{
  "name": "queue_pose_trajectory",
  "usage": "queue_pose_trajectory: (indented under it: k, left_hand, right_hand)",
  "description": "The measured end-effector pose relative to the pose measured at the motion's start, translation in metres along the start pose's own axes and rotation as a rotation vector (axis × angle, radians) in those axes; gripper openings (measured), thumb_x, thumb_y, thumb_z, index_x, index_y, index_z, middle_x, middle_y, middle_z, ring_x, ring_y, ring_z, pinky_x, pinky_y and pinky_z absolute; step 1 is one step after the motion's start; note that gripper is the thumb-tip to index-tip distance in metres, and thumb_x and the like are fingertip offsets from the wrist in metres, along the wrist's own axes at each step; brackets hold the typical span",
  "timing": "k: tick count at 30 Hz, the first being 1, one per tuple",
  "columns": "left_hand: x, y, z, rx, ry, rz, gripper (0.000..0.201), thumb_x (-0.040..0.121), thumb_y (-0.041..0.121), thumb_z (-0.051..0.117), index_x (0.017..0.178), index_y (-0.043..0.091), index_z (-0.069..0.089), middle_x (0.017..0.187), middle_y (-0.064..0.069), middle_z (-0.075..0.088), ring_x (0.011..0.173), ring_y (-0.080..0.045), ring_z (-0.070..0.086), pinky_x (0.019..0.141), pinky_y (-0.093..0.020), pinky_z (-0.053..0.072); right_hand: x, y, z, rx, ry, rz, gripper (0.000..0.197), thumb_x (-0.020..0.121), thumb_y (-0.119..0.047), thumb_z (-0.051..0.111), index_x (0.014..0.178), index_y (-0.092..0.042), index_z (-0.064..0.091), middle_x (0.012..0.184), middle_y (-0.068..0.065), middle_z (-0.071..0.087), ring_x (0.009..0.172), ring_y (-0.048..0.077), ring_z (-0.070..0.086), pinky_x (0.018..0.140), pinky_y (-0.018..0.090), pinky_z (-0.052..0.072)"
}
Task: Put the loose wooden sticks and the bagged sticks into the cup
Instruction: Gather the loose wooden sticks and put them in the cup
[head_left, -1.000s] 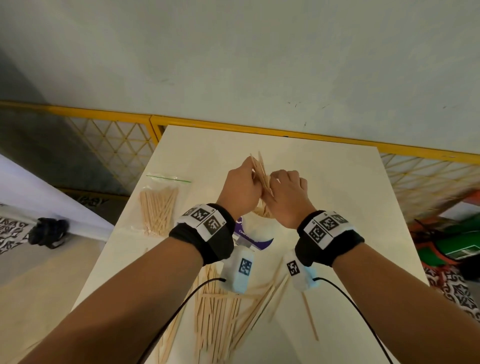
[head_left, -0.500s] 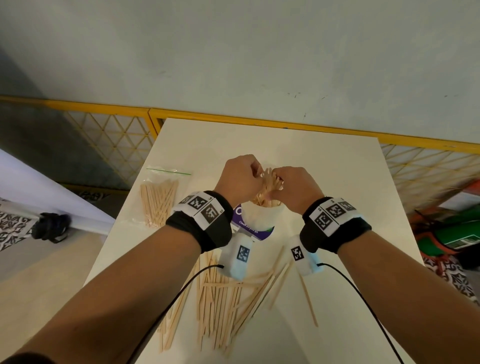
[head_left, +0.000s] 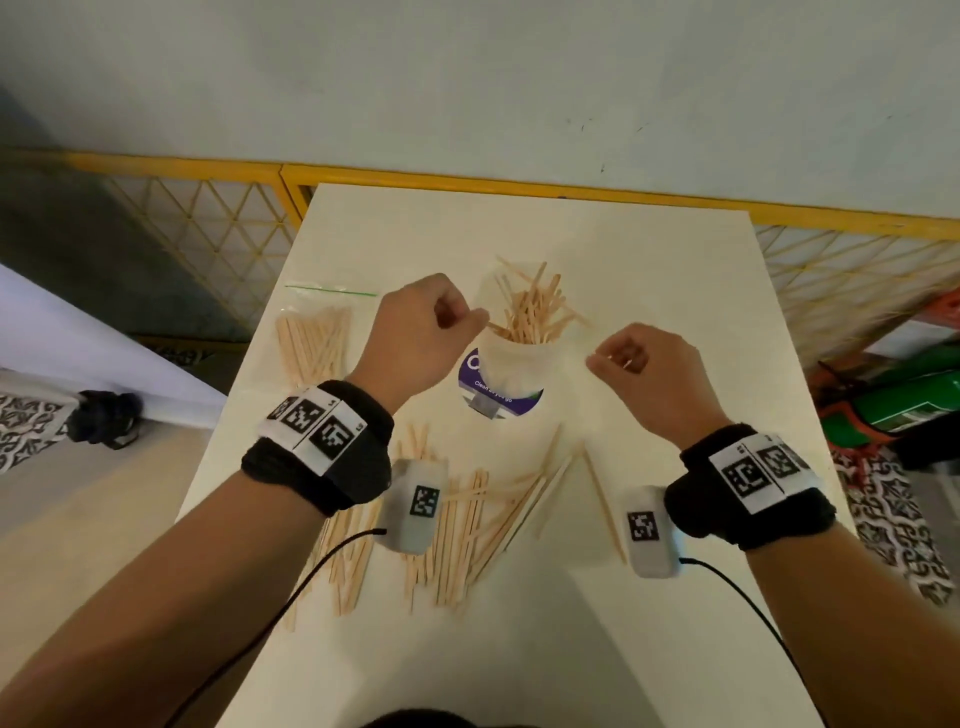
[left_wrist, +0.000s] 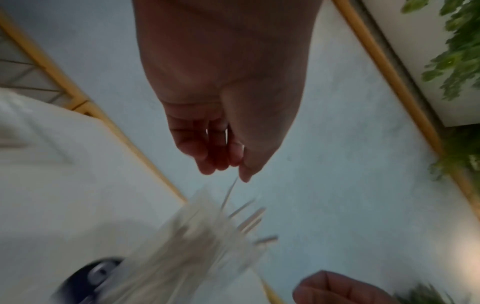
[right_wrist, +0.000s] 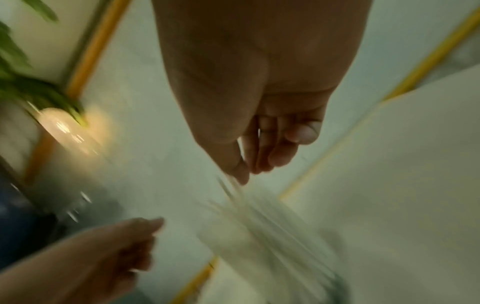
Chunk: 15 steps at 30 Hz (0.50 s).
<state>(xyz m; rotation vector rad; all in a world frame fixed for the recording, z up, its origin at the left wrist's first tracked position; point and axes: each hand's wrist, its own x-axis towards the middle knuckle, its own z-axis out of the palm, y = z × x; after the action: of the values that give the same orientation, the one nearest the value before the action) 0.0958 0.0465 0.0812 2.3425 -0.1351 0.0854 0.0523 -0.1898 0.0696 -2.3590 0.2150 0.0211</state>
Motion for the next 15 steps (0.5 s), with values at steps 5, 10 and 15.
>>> queue_pose_trajectory:
  k: [5,10,15]
  left_hand:
    - [-0.077,-0.053,0.032,0.487,-0.43,-0.367,0.08,0.071,0.09,0.033,0.063,0.013,0.053,0.059,-0.001,0.057,0.058,-0.018,0.058,0.057,-0.026,0.046]
    - [-0.114,-0.072,0.055,0.584,-0.653,-0.561,0.118,0.063,0.096,0.009,0.1,0.003,0.072,0.087,-0.013,0.075,0.067,-0.023,0.069,0.067,-0.031,0.056]
    - [-0.112,-0.061,0.076,0.602,-0.515,-0.585,0.131,0.055,0.1,0.029,0.142,0.001,0.033,0.135,-0.02,0.045,0.118,-0.035,0.054,0.093,-0.04,0.049]
  right_hand:
    - [-0.039,0.065,0.066,-0.26,-0.291,0.43,0.075,0.073,-0.076,0.048,0.094,-0.005,0.06,0.091,0.012,0.066,0.094,0.033,0.063,0.072,0.031,0.044]
    - [-0.041,0.052,0.102,-0.25,-0.227,0.582,0.118,0.055,-0.082,0.058,0.139,-0.003,0.032,0.141,0.016,0.039,0.126,0.037,0.046,0.099,0.047,0.042]
    - [-0.046,0.025,0.121,-0.454,-0.279,0.38,0.115,0.05,-0.074,0.069,0.135,-0.006,0.03,0.134,0.01,0.035,0.124,0.032,0.039,0.095,0.048,0.042]
